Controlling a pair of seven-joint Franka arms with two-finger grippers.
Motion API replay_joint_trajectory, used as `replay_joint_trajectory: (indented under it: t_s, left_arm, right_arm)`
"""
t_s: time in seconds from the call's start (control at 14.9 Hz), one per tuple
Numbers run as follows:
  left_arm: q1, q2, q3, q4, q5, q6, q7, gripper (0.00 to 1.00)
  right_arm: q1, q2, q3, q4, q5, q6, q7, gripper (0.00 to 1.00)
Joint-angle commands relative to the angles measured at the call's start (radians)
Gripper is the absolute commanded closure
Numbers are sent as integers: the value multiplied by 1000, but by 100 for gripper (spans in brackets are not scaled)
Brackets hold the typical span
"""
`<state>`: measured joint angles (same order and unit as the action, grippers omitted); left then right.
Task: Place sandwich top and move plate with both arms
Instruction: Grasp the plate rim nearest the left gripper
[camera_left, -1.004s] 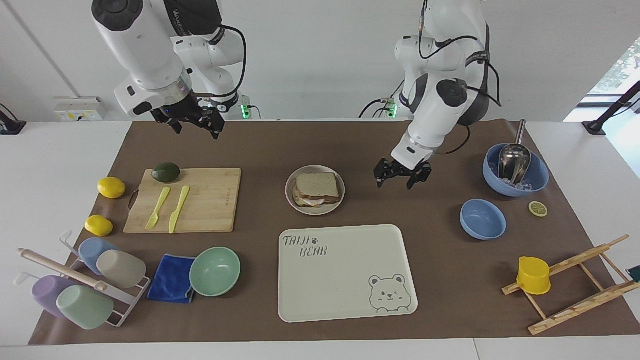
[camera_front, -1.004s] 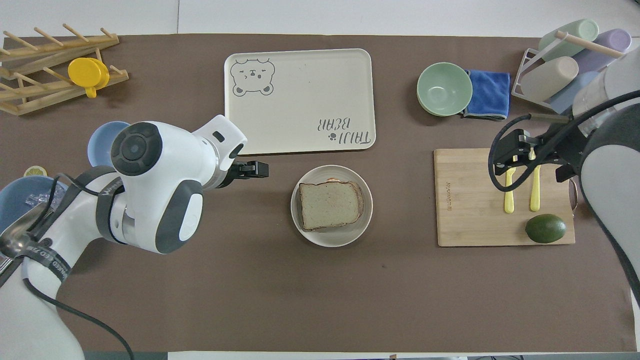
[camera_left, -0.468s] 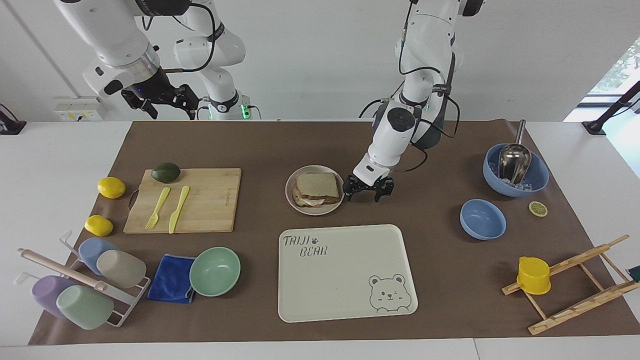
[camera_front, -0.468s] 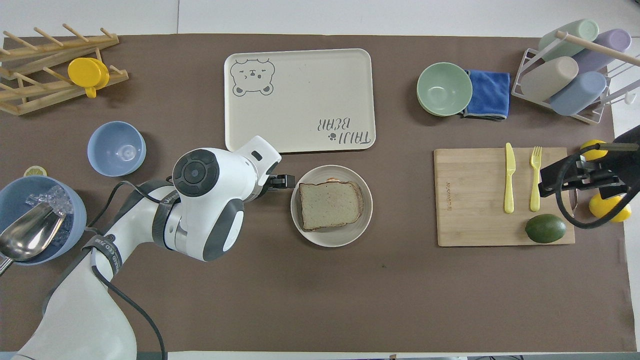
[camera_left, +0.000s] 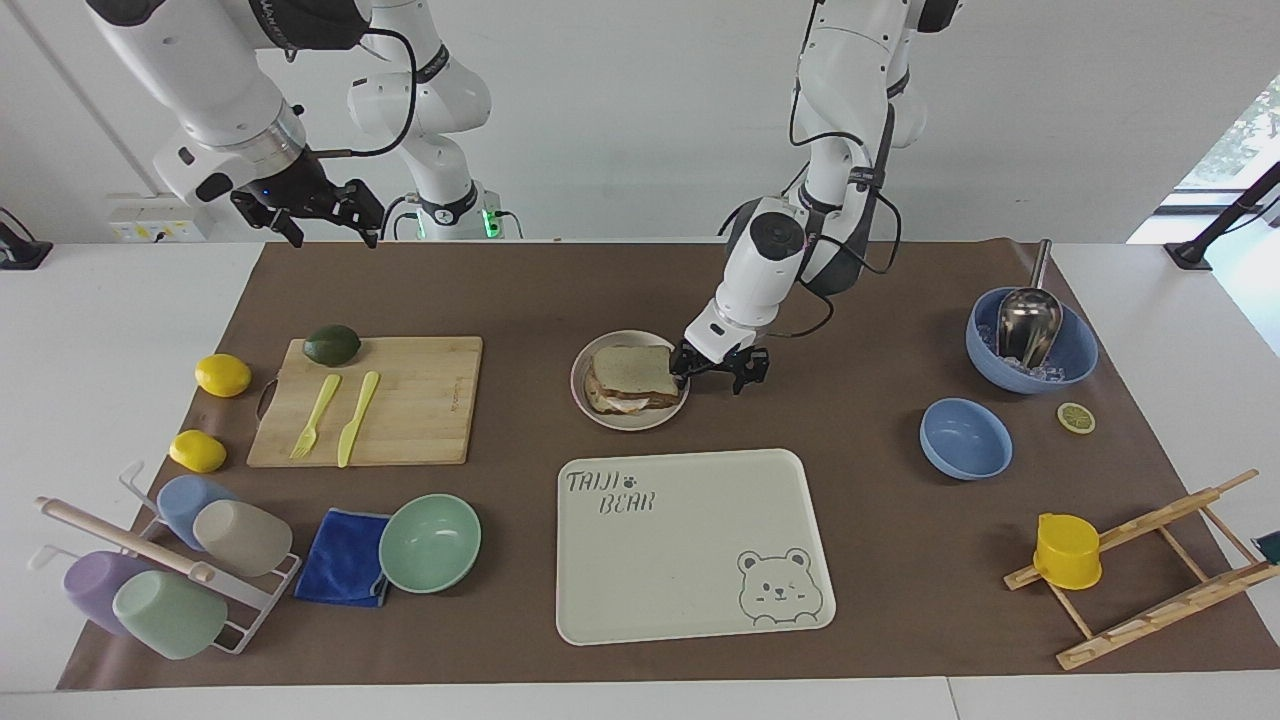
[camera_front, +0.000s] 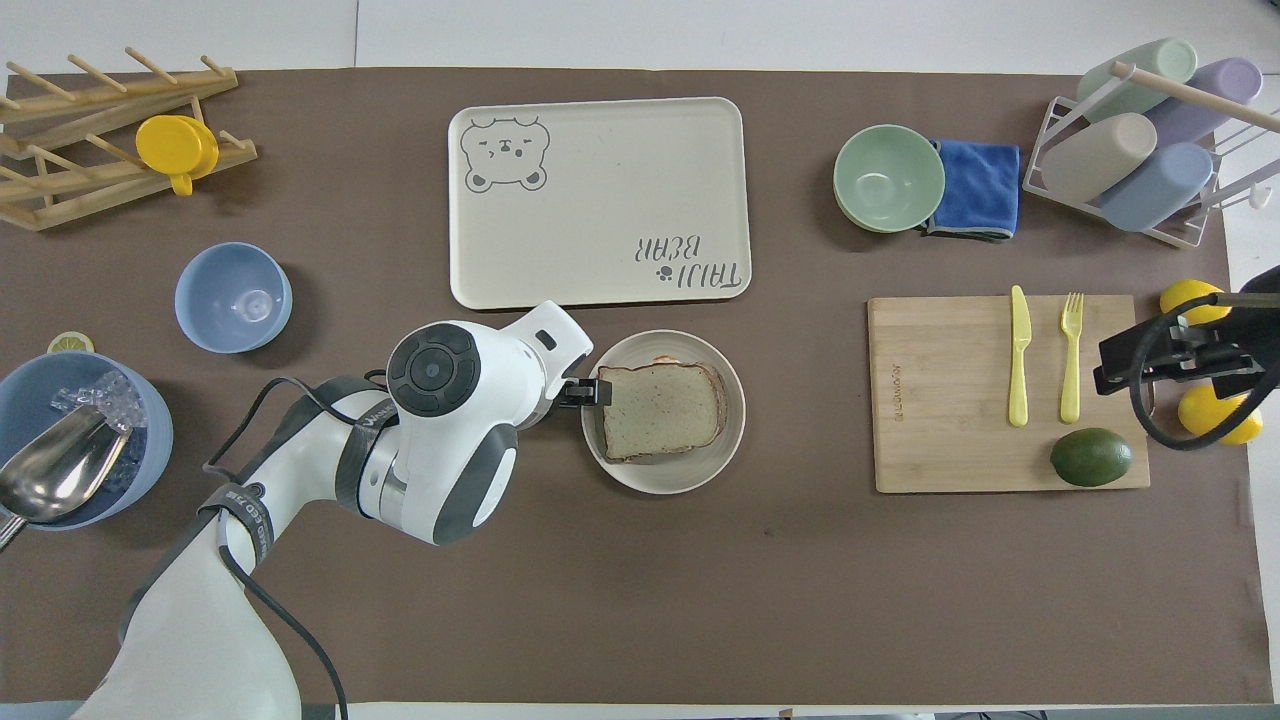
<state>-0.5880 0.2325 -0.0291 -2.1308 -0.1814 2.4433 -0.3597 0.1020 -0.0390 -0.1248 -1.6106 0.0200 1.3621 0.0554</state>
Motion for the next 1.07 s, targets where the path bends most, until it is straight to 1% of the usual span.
replay_joint_trajectory:
  t_s: [0.0,0.07,0.13,0.27,0.4,0.54,0.67,0.74,0.8,0.87,1.0]
  left_arm:
    - [-16,-36,9,-29,-29,-32,-1,2]
    - [-18,-36,9,-29,-35,-32,-1,2]
    - [-21,-36,9,-26,-58,-32,-1,6]
    - [-33,-35,9,-20,-93,-30,-2,21]
    - [-36,-35,9,-17,-95,-29,-2,39]
    - [-46,-36,11,-21,-95,-29,-2,53]
    - [-44,-36,11,-21,-95,-29,-2,73]
    - [-44,-36,11,-20,-96,-29,-7,87]
    - [-46,-36,11,-20,-98,-29,-10,98]
    - [-46,-36,11,-21,-99,-29,-10,100]
    - [-46,-36,11,-21,-110,-27,-11,100]
  right_arm:
    - [-10,-10,-27,-20,-8,58,-54,0]
    - [-11,-13,-27,-22,-6,66,-57,0]
    - [-11,-13,-26,-20,-6,60,-57,0]
    - [-8,-12,-18,-20,-6,54,-52,0]
    - [-8,-9,-19,-12,-6,51,-49,0]
    - [-10,-4,-18,3,-8,37,-52,0]
    - [-5,-7,-19,-5,-8,40,-46,0]
    - [-5,-6,-24,-8,-6,40,-43,0]
    - [-4,-6,-24,-11,-8,37,-40,0]
    - [-2,-6,-24,-12,-8,37,-42,0]
    - [-2,-6,-24,-11,-6,35,-43,0]
